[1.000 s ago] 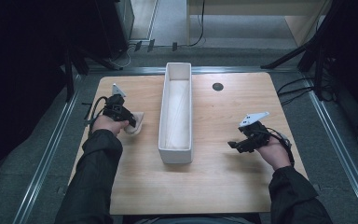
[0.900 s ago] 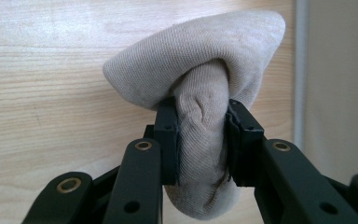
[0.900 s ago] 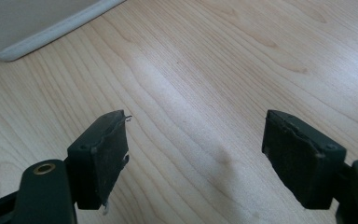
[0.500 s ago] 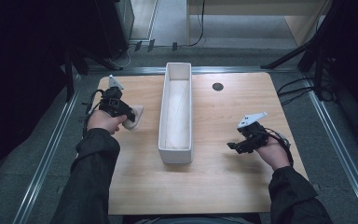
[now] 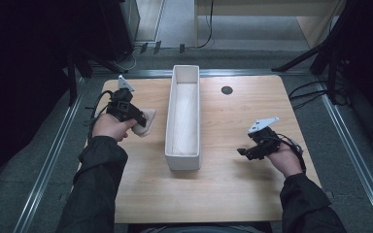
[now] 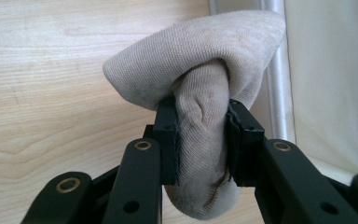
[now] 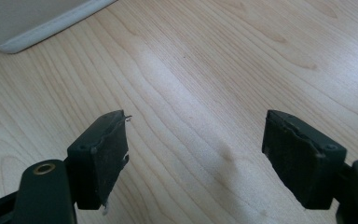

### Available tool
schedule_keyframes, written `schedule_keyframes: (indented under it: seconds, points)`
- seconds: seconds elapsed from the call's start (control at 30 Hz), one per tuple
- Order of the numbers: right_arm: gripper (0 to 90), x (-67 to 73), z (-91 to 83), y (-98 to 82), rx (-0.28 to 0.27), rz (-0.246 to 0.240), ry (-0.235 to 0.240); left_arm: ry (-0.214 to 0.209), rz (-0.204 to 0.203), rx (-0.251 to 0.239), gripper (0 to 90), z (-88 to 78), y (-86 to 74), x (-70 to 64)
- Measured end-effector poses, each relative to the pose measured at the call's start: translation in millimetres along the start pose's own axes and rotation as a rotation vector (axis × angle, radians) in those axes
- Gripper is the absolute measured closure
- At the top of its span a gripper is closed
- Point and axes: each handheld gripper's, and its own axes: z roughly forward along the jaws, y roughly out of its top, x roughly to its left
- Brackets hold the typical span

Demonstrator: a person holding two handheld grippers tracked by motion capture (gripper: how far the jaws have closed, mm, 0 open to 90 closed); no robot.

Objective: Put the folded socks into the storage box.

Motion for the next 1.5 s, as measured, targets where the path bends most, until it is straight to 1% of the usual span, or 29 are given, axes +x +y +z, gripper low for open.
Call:
schedule_keyframes:
  seconds: [0.07, 0.1, 0.13, 0.17, 0.2, 0.23, 0.27, 0.37, 0.4, 0.43, 0.47, 0.5, 0.53, 0.6, 0.63, 0.67, 0.7, 0.77, 0.83, 0.93, 1.0, 1.03, 1.07, 1.1, 1.2, 1.23, 1.3, 1.43, 1.5]
  points:
    - [22.4, -0.3, 0.2, 0.0, 0.002, -0.001, -0.001, 0.000, -0.001, -0.003, 68.7, -0.5, -0.6, -2.4]
    - [22.4, -0.3, 0.2, 0.0, 0.002, -0.001, -0.001, -0.012, -0.002, -0.007, 68.7, -1.9, -1.1, -4.3]
    - [22.3, 0.0, 0.4, 0.1, 0.004, -0.002, -0.002, -0.007, 0.014, -0.010, 68.6, -4.7, -2.2, -11.4]
    - [22.3, 0.0, 0.4, 0.2, 0.004, -0.003, -0.001, -0.012, 0.024, -0.012, 68.6, -5.7, -2.5, -15.5]
    - [22.3, 0.0, 0.4, 0.2, 0.004, -0.003, -0.001, -0.012, 0.024, -0.012, 68.6, -5.7, -2.5, -15.5]
    - [22.3, 0.0, 0.2, 0.1, 0.005, -0.003, 0.000, -0.010, 0.045, -0.014, 68.6, -6.6, -3.2, -24.5]
    - [22.3, 0.0, 0.2, 0.1, 0.005, -0.003, 0.000, -0.010, 0.045, -0.014, 68.6, -6.6, -3.2, -24.5]
    - [22.4, -1.7, -1.2, -0.2, -0.006, 0.003, -0.002, -0.007, 0.052, -0.024, 68.5, -8.2, -4.0, -36.4]
    - [22.4, -1.7, -1.2, -0.2, -0.006, 0.003, -0.002, -0.011, 0.059, -0.021, 68.5, -8.4, -4.2, -39.9]
    - [22.4, -1.7, -0.8, -0.2, -0.004, 0.000, -0.003, -0.013, 0.071, -0.015, 68.5, -7.0, -4.9, -46.7]
    - [22.4, -1.7, -0.8, -0.2, -0.004, 0.000, -0.003, -0.013, 0.071, -0.015, 68.4, -7.0, -4.9, -46.7]
    - [22.4, -1.1, -0.8, -0.2, -0.004, -0.006, -0.004, -0.026, 0.086, -0.005, 68.4, -5.5, -5.8, -53.3]
    - [22.3, -0.9, -0.7, -0.2, -0.003, -0.006, -0.001, -0.028, 0.091, -0.005, 68.3, -4.6, -6.2, -56.6]
    - [22.4, -0.8, -0.5, -0.4, -0.001, -0.005, 0.003, -0.025, 0.094, -0.001, 68.2, -3.7, -6.2, -59.3]
    - [22.3, -1.4, -0.7, -1.1, 0.004, -0.004, 0.000, -0.004, 0.106, -0.001, 68.1, -2.8, -6.6, -65.0]
    - [22.3, -1.4, -0.7, -1.1, 0.004, -0.004, 0.000, -0.004, 0.106, -0.001, 67.9, -2.8, -6.6, -65.0]
    - [22.4, -2.4, -1.2, -1.9, 0.004, 0.004, -0.002, -0.022, 0.109, -0.010, 67.9, -3.2, -7.8, -70.5]
    - [22.4, -3.6, -1.5, -2.2, 0.001, 0.010, -0.003, -0.024, 0.119, -0.007, 67.9, -2.2, -8.4, -75.6]
    - [22.4, -3.6, -1.5, -2.2, 0.001, 0.010, -0.003, -0.021, 0.122, -0.002, 67.9, -1.4, -8.6, -77.6]
    - [22.3, -2.5, -1.4, -2.6, 0.003, 0.012, -0.001, -0.023, 0.132, -0.004, 67.8, 1.1, -9.7, -84.4]
    - [22.3, -2.3, -1.3, -2.6, 0.002, 0.004, 0.003, -0.016, 0.135, -0.003, 67.7, 2.8, -10.1, -88.9]
    - [22.4, -1.9, -1.4, -2.5, 0.002, 0.004, 0.004, -0.020, 0.142, -0.003, 67.7, 3.6, -10.1, -90.6]
    - [22.3, -1.1, -1.5, -2.3, 0.002, 0.001, 0.005, -0.024, 0.152, 0.002, 67.7, 6.7, -10.0, -93.8]
    - [22.4, -0.8, -1.5, -2.2, 0.000, 0.000, 0.005, -0.019, 0.158, 0.003, 67.6, 9.1, -9.7, -95.4]
    - [22.4, -0.2, -1.5, -2.2, 0.001, 0.002, 0.008, -0.023, 0.165, 0.000, 66.9, 14.4, -9.3, -97.6]
    - [22.4, -0.2, -1.5, -2.2, 0.001, 0.002, 0.008, -0.036, 0.163, 0.002, 66.9, 17.0, -9.4, -97.9]
    - [22.4, -0.6, -1.3, -2.4, 0.004, 0.003, 0.006, -0.033, 0.163, -0.001, 67.0, 21.6, -10.3, -98.7]
    - [22.4, -0.6, -0.9, -2.5, 0.007, 0.003, 0.005, -0.043, 0.154, 0.020, 67.2, 32.2, -12.2, -99.6]
    - [22.4, -0.5, -0.9, -2.5, 0.007, 0.002, 0.005, -0.048, 0.152, 0.016, 67.2, 35.6, -13.4, -100.9]
